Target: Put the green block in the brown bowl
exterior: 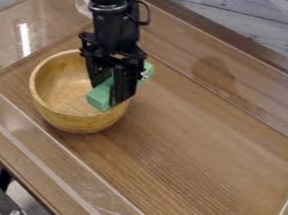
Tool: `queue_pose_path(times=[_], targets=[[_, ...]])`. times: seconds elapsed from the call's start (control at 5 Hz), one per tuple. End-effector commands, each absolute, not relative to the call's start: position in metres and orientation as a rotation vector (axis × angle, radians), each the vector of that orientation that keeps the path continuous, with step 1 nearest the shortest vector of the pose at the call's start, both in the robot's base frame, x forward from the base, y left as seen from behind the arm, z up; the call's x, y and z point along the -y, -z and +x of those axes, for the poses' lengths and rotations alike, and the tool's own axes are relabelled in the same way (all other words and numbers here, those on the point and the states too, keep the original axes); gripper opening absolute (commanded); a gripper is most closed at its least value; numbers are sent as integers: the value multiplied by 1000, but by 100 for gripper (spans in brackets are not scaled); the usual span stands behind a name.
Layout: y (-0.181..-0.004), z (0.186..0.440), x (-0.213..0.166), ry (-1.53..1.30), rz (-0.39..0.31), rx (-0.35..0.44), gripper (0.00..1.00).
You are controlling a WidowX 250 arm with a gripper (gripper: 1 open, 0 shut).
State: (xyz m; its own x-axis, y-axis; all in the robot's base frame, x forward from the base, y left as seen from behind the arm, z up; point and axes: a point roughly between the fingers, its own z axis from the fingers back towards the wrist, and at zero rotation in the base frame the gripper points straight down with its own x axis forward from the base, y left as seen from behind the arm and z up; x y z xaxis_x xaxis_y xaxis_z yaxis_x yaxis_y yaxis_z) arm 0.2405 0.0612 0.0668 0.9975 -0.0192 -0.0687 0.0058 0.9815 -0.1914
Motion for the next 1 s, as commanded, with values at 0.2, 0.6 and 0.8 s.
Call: queue_pose_path(times=[0.2,0.6,0.8], targets=[[-72,253,-69,9,-180,-25,0],[-67,258,-73,13,-182,-25,0],[-65,260,-74,15,-184,-25,0]])
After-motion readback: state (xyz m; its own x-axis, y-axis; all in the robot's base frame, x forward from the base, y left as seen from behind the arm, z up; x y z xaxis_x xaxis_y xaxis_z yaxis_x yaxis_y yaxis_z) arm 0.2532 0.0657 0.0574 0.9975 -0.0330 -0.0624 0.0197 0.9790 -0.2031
